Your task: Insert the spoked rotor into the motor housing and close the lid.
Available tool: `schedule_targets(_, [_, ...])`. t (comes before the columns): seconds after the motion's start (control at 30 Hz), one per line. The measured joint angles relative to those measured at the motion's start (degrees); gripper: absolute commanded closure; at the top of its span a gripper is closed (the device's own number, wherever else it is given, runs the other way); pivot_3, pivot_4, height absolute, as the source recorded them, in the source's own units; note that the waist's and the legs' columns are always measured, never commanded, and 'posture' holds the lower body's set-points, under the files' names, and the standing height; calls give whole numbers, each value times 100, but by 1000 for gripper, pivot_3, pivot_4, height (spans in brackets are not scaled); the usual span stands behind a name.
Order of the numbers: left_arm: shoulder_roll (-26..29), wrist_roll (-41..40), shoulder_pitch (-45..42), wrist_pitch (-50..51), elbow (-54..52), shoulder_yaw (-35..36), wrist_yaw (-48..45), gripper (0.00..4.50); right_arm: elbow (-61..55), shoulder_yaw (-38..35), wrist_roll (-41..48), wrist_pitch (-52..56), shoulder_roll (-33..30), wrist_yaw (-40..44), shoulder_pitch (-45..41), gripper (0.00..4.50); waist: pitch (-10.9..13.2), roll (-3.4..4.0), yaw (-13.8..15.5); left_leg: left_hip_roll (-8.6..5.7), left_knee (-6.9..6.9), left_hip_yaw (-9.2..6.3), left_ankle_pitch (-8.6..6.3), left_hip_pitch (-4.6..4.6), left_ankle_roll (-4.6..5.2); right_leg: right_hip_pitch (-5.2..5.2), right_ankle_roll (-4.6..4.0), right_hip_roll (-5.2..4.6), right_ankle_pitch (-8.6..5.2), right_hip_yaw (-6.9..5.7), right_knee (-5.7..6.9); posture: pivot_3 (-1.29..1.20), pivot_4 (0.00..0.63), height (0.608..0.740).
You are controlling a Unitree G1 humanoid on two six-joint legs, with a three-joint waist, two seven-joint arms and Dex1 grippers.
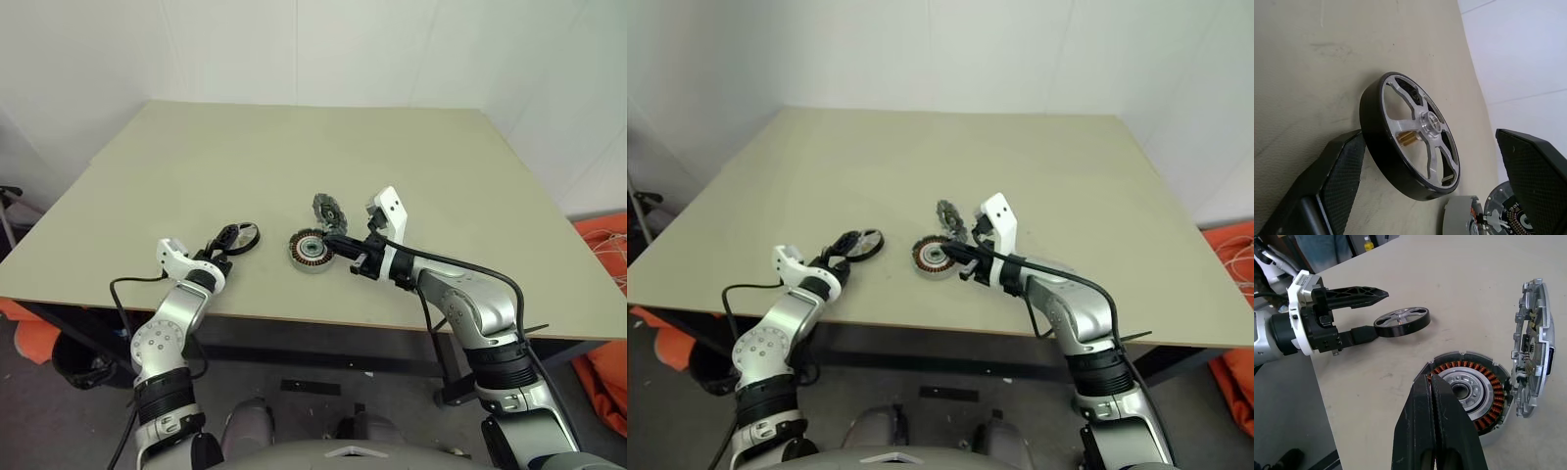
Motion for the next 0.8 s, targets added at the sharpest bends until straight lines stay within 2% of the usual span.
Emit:
schedule_targets(0.5, [-240,-369,-122,-59,105,26,315,15,0,0,-1,-1,4,-5,-44,4500,0,1,146,-4,0,0,0,-4,0,1,3,-2,-1,0,-6,0,0,740])
schedule_targets(0.63, [-288,-427,-163,-57,224,41,374,930,0,0,-1,-1,4,-11,-60,4500,0,1,172,-5,0,0,1,-5,-2,2,5,-3,-1,0,-7,0,0,740])
schedule_targets(0.8, [-290,-479,-168,-3,402,22,443,2634,0,0,-1,-1,4,-15,-60,4500,1,-1,169,-3,0,-1,4,-9,-7,-4,7,-2,0,0,-7,0,0,740])
